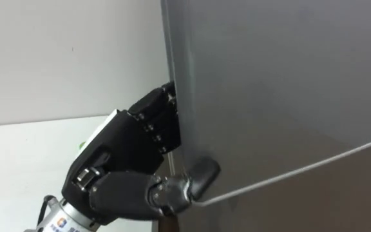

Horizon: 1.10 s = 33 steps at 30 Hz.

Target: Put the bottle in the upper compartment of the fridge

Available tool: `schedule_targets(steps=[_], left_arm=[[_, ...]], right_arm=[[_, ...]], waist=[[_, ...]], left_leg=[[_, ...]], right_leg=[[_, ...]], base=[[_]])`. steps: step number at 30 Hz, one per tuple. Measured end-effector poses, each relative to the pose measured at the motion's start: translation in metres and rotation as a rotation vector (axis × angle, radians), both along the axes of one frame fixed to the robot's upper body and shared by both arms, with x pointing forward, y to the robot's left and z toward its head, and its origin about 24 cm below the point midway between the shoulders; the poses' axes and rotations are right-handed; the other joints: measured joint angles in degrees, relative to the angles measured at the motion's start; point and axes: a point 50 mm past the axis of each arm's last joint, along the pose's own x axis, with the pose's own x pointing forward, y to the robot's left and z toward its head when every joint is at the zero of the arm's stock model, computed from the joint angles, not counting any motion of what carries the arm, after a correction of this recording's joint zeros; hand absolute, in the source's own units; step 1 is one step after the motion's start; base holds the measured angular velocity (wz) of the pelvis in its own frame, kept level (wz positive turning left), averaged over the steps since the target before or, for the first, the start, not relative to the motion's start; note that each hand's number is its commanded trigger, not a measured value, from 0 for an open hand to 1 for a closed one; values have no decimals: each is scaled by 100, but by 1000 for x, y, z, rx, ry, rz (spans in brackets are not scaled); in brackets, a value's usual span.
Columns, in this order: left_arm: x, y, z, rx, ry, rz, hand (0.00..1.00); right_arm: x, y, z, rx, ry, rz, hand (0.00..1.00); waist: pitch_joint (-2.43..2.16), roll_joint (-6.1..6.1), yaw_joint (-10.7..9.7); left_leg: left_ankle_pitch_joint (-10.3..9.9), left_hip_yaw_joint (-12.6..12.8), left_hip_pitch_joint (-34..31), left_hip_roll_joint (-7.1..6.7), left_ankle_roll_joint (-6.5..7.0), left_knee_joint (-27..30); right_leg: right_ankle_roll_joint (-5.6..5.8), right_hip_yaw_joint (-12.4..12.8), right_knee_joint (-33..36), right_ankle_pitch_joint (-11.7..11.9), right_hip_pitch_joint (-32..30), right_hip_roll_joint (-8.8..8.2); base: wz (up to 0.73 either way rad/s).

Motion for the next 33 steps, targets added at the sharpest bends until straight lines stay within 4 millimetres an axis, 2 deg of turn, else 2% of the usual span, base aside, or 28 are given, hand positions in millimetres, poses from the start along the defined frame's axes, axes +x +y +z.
schedule_targets(steps=[1, 3, 4, 19, 22, 26, 33], left_arm=[[0, 0, 0, -2, -4, 1, 48], [0, 1, 1, -9, -10, 1, 8], [0, 1, 1, -11, -11, 2, 0], [-3, -4, 1, -9, -25, -32, 0], [-4, -7, 1, -10, -29, -47, 0], [-5, -9, 1, -14, -37, -56, 0], [-7, -13, 0, -13, -34, -73, 0]], right_arm=[[0, 0, 0, 0, -2, -4, 0], [0, -1, 0, -1, -5, -8, 0], [0, -1, 0, -1, -6, -8, 0], [1, -2, 0, 0, -3, -4, 0], [1, -2, 0, 3, -4, -10, 0], [4, 0, 1, -11, -8, 20, 0], [12, 9, 0, -26, -13, 74, 0]], waist=[[5, 2, -6], [12, 14, -5], [12, 13, -5], [30, -16, -7], [26, -14, -3], [-3, 11, 10], [-16, -41, 9]], left_leg=[[0, 5, 0, 0, 0, 0], [0, 18, 0, -4, 0, -5], [0, 21, 0, -4, 0, -6], [-1, 147, 48, 4, 1, -45], [-1, 155, 22, 3, 2, -42], [4, 162, -22, 4, 10, -28], [4, 170, -24, 1, 10, -28]], right_leg=[[0, 6, -4, 0, 0, 0], [2, 25, -23, -1, 0, 0], [2, 28, -30, -1, 1, 0], [8, 105, 2, -1, -15, -3], [16, 106, 7, 2, -41, -6], [18, 104, 21, 9, -85, -7], [29, 89, 25, 21, -78, -13]], base=[[-3], [0], [0], [-1], [0], [0], [0]])
